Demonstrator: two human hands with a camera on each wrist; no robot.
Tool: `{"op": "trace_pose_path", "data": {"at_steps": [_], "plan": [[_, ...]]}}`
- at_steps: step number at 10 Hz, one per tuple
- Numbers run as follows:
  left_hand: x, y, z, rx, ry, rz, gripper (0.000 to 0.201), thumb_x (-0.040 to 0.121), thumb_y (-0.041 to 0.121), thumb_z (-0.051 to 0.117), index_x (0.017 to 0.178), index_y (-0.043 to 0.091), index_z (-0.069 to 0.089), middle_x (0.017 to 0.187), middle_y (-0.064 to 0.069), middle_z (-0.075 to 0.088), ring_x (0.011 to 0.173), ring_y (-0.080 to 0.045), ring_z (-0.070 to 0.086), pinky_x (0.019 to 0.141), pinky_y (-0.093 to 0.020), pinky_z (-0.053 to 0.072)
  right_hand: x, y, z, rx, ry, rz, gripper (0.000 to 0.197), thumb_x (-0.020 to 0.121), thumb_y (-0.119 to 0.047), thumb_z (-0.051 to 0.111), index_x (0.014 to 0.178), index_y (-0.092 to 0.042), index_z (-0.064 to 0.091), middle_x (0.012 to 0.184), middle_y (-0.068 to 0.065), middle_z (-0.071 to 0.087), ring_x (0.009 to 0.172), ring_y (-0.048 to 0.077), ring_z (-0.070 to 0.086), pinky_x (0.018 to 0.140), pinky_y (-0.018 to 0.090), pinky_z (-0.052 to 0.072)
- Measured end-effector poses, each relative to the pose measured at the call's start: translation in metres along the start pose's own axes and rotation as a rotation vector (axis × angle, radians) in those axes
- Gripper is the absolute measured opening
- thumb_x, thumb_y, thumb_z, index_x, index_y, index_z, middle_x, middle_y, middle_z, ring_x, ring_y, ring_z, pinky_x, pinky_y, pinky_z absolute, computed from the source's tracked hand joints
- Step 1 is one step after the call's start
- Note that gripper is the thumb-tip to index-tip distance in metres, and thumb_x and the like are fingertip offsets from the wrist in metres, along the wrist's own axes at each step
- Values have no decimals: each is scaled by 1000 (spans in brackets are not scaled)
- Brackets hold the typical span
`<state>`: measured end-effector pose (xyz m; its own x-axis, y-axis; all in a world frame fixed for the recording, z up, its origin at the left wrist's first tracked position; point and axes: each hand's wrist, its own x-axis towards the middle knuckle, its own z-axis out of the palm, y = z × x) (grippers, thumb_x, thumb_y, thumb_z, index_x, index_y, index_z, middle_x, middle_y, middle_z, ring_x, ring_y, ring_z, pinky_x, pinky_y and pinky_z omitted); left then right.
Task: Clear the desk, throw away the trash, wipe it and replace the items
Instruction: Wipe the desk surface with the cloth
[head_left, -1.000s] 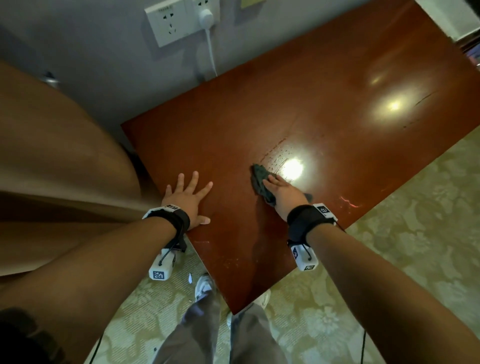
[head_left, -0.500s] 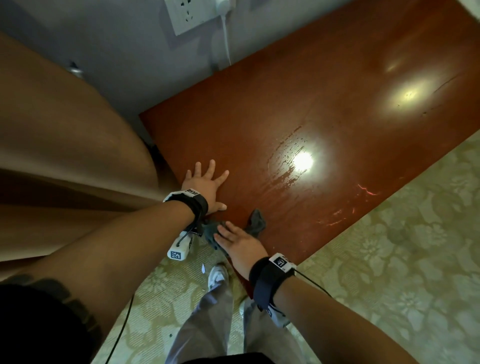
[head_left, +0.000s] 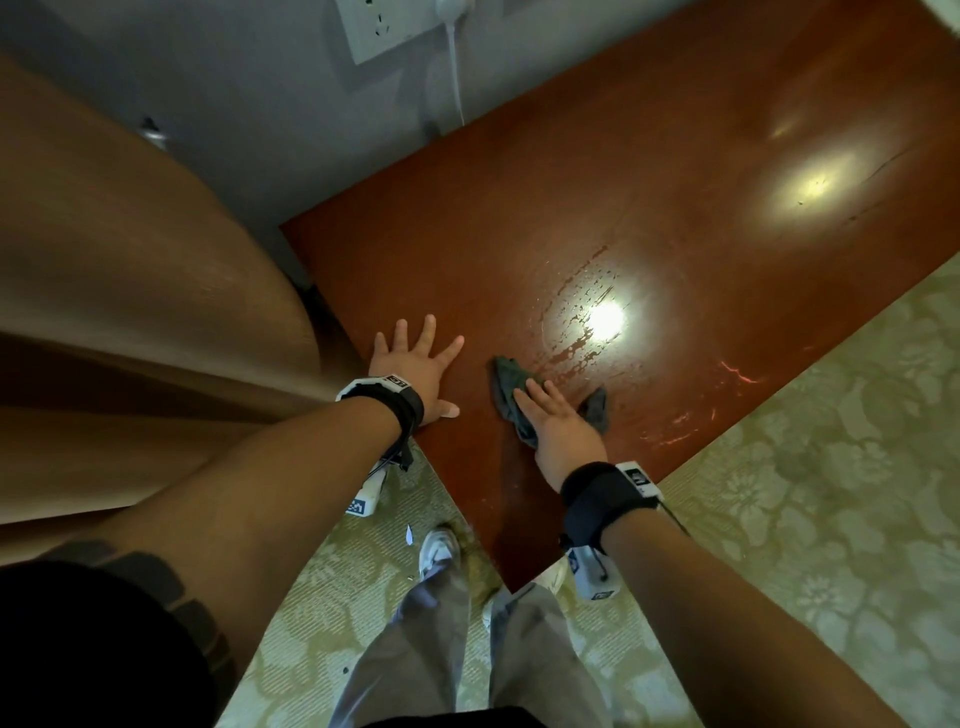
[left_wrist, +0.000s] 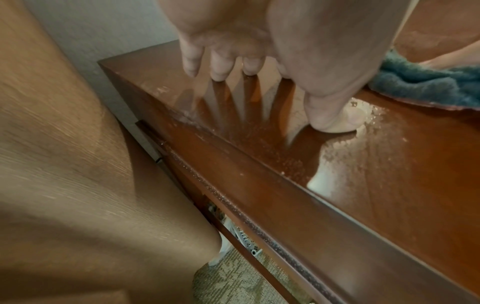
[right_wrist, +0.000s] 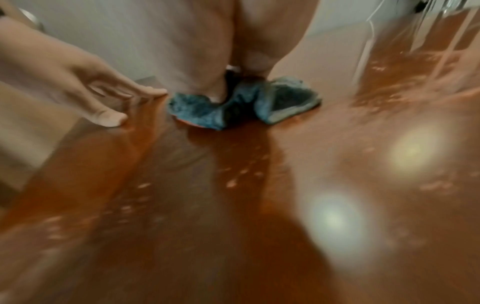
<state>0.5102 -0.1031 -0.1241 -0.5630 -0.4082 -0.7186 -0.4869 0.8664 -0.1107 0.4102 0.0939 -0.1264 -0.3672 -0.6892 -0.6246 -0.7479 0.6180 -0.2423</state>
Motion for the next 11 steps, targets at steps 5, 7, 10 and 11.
{"op": "trace_pose_path", "data": {"at_steps": [5, 7, 10, 11], "plan": [[2, 1, 2, 0, 9, -10, 100, 83, 75, 50, 150, 44, -18, 161, -5, -23, 148, -42, -7, 117, -61, 12, -33, -42, 46, -171, -208, -522, 70, 98, 3, 37, 157, -28, 15, 165, -6, 4, 151, 15, -1, 117, 37, 29], [5, 1, 4, 6, 1, -12, 101, 82, 76, 49, 149, 44, -20, 161, -5, -25, 148, -41, -9, 116, -62, 12, -8, 40, -25, -88, -17, -164, 86, 88, 11, 46, 153, -39, 22, 163, -14, 7, 149, 15, 16, 114, 36, 35], [6, -1, 6, 10, -3, -10, 101, 83, 76, 48, 149, 45, -22, 160, -5, -27, 148, -41, -10, 116, -63, 11, -9, 52, -23, 37, 12, 45, 93, 84, 16, 43, 155, -36, 15, 162, -14, 0, 150, 15, 0, 119, 40, 28], [4, -1, 4, 5, -10, -8, 100, 83, 75, 49, 149, 44, -21, 160, -5, -26, 148, -42, -10, 116, -63, 11, -40, 19, 10, -6, -55, -140, 89, 87, 14, 40, 157, -33, 10, 163, -13, -3, 150, 13, -5, 119, 32, 24]]}}
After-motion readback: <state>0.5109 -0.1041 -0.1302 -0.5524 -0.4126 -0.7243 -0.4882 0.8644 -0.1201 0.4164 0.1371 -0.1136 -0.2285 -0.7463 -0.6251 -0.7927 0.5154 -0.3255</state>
